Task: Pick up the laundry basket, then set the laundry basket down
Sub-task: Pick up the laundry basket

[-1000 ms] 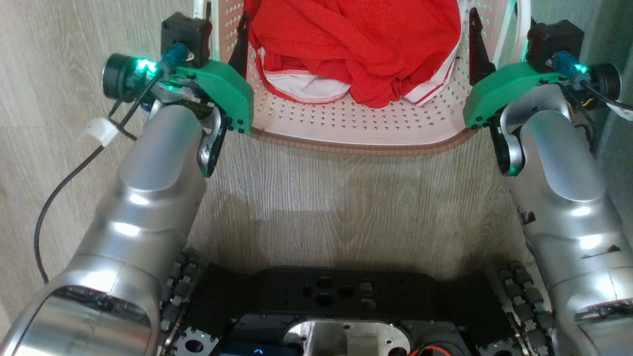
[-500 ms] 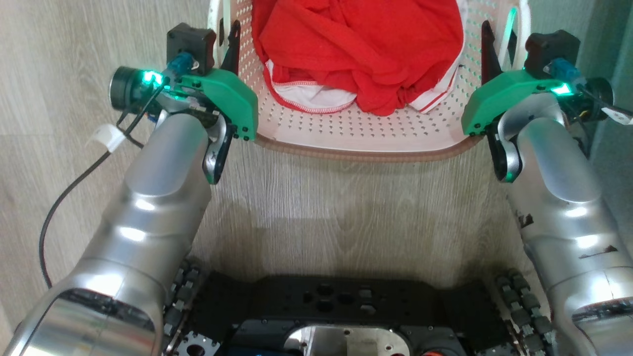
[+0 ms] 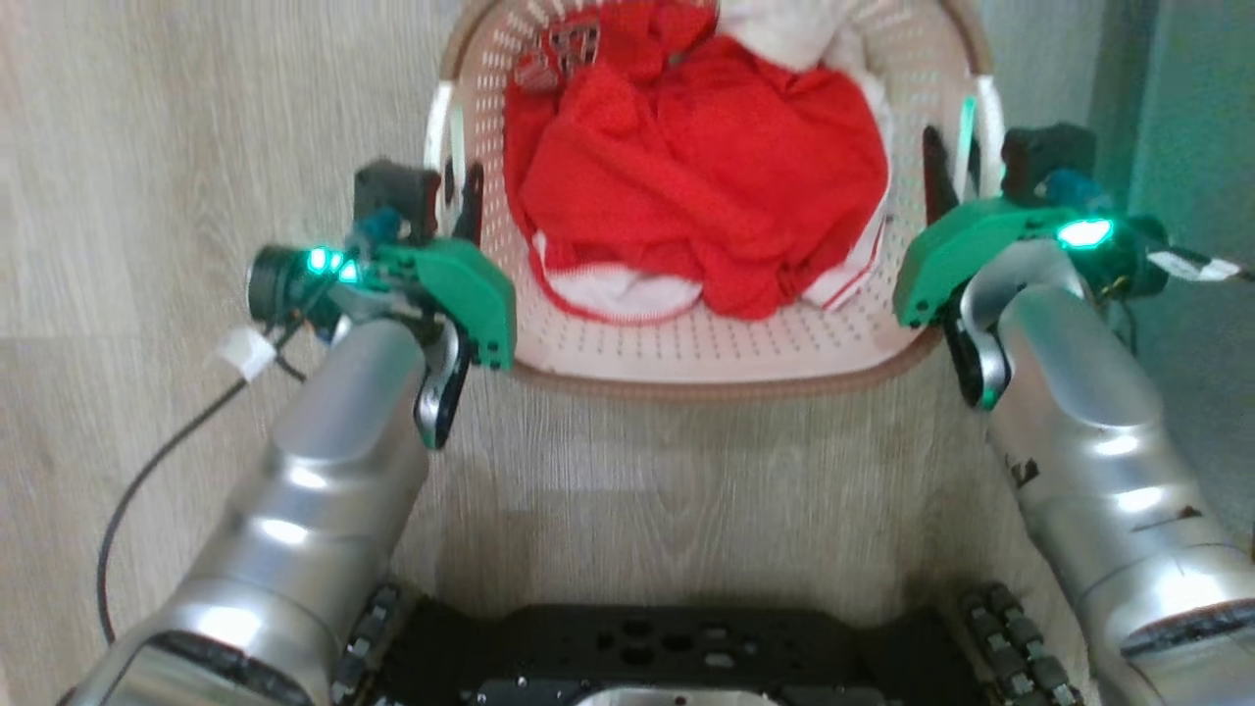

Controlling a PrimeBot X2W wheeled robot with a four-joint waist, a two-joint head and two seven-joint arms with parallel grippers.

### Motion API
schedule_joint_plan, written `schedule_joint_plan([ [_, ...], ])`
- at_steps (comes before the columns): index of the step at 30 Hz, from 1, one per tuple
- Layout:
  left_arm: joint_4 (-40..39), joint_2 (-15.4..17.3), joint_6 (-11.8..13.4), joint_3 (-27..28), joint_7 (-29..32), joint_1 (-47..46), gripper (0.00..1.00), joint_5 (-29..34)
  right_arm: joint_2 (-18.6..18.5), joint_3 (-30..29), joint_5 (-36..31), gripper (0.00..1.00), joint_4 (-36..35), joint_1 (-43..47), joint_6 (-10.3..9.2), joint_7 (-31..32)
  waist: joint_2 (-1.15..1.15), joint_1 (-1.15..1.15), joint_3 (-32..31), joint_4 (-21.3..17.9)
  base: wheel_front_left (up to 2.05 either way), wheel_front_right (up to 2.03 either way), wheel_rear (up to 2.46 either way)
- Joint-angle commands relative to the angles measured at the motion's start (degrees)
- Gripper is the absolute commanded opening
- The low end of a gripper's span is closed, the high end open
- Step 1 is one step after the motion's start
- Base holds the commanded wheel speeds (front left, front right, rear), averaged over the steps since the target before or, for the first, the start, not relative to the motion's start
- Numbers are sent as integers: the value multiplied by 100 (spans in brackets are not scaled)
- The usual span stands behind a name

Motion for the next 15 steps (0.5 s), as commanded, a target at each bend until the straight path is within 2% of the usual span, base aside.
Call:
schedule_joint_plan([
  [1,-12,168,-13,-2,-30,277,0,-11,96,243,14,0,-2,328,14,-70,-1,0,-320,-42,0,0,0],
  [8,313,167,-106,-268,-30,718,0,-351,96,659,422,0,619,531,14,-70,-1,0,-1128,-71,0,0,0],
  [15,778,167,-224,-686,1,1120,0,-867,96,1302,1138,0,1131,821,14,83,-1,0,-1954,-71,0,0,0],
])
